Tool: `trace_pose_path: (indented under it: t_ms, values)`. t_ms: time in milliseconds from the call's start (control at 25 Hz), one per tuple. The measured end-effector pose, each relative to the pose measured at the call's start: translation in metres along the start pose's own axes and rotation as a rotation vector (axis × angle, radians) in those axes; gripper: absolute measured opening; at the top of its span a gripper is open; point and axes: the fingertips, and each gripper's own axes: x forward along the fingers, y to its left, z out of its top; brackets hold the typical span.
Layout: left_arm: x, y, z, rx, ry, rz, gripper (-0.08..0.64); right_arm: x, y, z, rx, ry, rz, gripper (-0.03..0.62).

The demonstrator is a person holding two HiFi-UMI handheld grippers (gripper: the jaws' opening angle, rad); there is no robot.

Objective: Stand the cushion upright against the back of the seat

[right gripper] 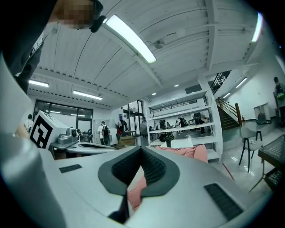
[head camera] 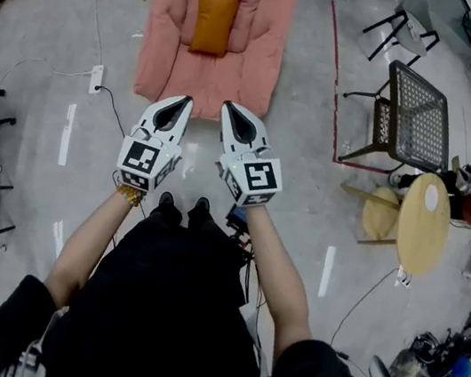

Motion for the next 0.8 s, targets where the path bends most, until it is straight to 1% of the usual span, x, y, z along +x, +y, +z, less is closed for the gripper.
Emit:
trace_pose_path:
  t_ms: [400,800]
  values:
    - [-0.002,0.007,-0.005,-0.007,0.012,-0.008,0.012,0.005,0.0,0.003,-0.034,0.001,-0.025,0.015]
    - [-0.01,0.012,-0.007,0.004,0.021,-0.006,0.012,0.006,0.011,0.007,-0.084,0.004,-0.023,0.015]
